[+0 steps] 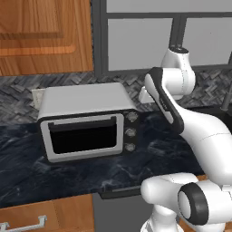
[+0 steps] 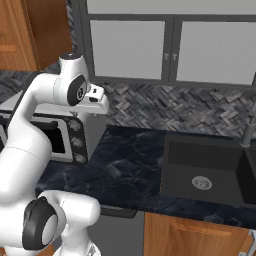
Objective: Place the mug in the left basin and the cup in the right basin of the sink.
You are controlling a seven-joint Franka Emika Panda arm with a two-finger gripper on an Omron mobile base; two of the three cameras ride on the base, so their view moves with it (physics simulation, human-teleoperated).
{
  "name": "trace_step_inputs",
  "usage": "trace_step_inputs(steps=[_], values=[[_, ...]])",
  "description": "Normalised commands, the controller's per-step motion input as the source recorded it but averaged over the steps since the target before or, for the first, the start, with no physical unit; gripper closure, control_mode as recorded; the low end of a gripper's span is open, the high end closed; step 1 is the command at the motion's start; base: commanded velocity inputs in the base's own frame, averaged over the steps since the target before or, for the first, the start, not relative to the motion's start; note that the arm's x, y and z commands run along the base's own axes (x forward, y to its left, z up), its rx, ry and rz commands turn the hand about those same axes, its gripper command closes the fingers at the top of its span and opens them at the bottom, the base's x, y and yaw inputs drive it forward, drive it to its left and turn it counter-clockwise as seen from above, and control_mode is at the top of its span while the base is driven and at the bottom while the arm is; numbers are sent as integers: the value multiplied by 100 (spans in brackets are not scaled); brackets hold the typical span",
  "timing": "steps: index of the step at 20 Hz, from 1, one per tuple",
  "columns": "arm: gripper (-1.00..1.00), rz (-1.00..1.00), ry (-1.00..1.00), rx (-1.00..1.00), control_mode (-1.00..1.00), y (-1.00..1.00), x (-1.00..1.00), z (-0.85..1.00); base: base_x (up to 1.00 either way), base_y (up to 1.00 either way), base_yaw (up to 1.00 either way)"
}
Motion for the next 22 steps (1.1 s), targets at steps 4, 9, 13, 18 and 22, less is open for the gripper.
trace_step_inputs(steps=[4, 9, 13, 18, 22], values=[[-100, 0, 0, 0, 100, 0, 0, 0, -38, -4, 1], [-100, 0, 0, 0, 100, 0, 0, 0, -48, -7, 1], [-100, 0, 0, 0, 100, 0, 0, 0, -22, -25, 0], [-100, 0, 0, 0, 100, 0, 0, 0, -10, -57, 2], [-100, 0, 0, 0, 100, 0, 0, 0, -26, -58, 5]])
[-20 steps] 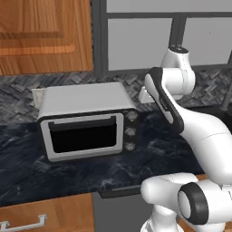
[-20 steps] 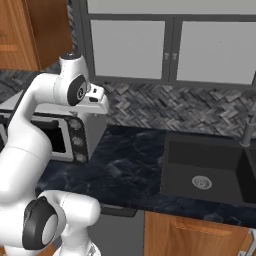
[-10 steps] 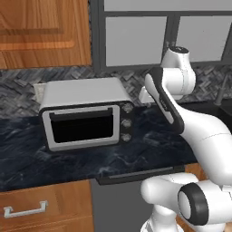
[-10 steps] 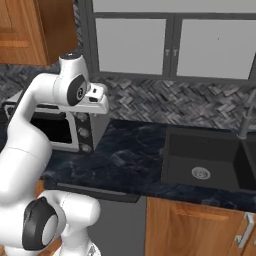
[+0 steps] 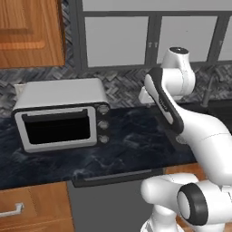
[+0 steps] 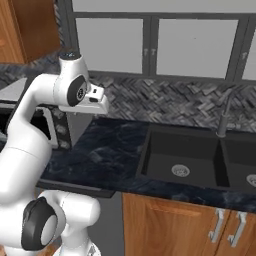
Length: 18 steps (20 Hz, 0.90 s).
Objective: Place the mug in the left basin and the cup in the right basin of the sink.
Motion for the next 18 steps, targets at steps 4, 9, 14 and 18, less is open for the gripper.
trace_step_inputs(steps=[4, 9, 14, 18], values=[[-100, 0, 0, 0, 100, 0, 0, 0, -36, -47, 3], [-100, 0, 0, 0, 100, 0, 0, 0, -30, -45, 0], [-100, 0, 0, 0, 100, 0, 0, 0, -26, -48, 0], [-100, 0, 0, 0, 100, 0, 0, 0, -30, -53, 0]])
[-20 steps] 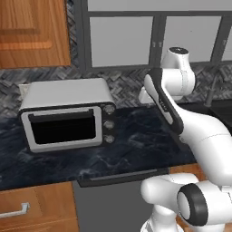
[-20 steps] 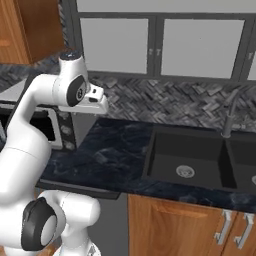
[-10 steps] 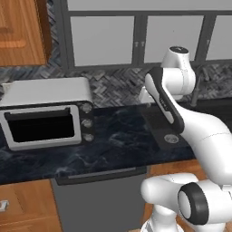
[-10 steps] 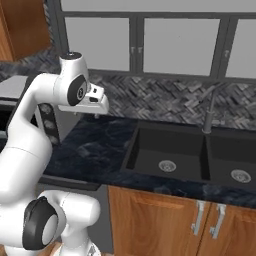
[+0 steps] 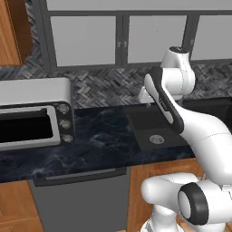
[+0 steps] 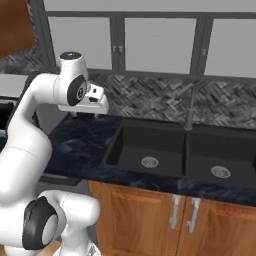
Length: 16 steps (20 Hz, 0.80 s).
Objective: Place the mug in the left basin and the cup in the right basin of the sink.
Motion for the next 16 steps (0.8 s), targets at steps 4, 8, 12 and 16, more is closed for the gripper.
trace_step_inputs(steps=[4, 8, 12, 16], values=[[-100, 0, 0, 0, 100, 0, 0, 0, -29, -52, 0], [-100, 0, 0, 0, 100, 0, 0, 0, -26, -54, 0], [-100, 0, 0, 0, 100, 0, 0, 0, -26, -54, 0], [-100, 0, 0, 0, 100, 0, 0, 0, -26, -54, 0]])
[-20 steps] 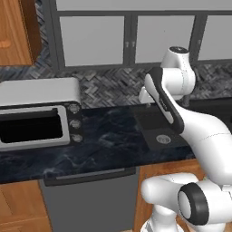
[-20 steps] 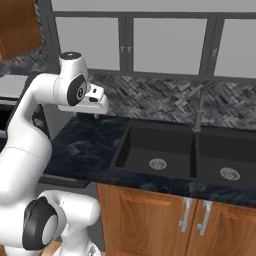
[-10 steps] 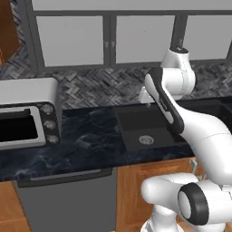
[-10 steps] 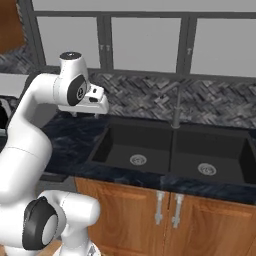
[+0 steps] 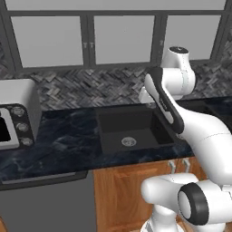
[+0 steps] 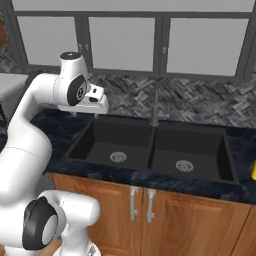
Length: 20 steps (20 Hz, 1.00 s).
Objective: Place the mug in the left basin and the cup in the right basin of the sink.
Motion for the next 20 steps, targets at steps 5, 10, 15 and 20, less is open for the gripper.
trace_step_inputs(steps=[5, 10, 15, 20], values=[[-100, 0, 0, 0, 100, 0, 0, 0, -28, -53, 0], [-100, 0, 0, 0, 100, 0, 0, 0, -27, -51, -2], [-100, 0, 0, 0, 100, 0, 0, 0, -26, -50, -4], [-100, 0, 0, 0, 100, 0, 0, 0, -25, -49, -6]])
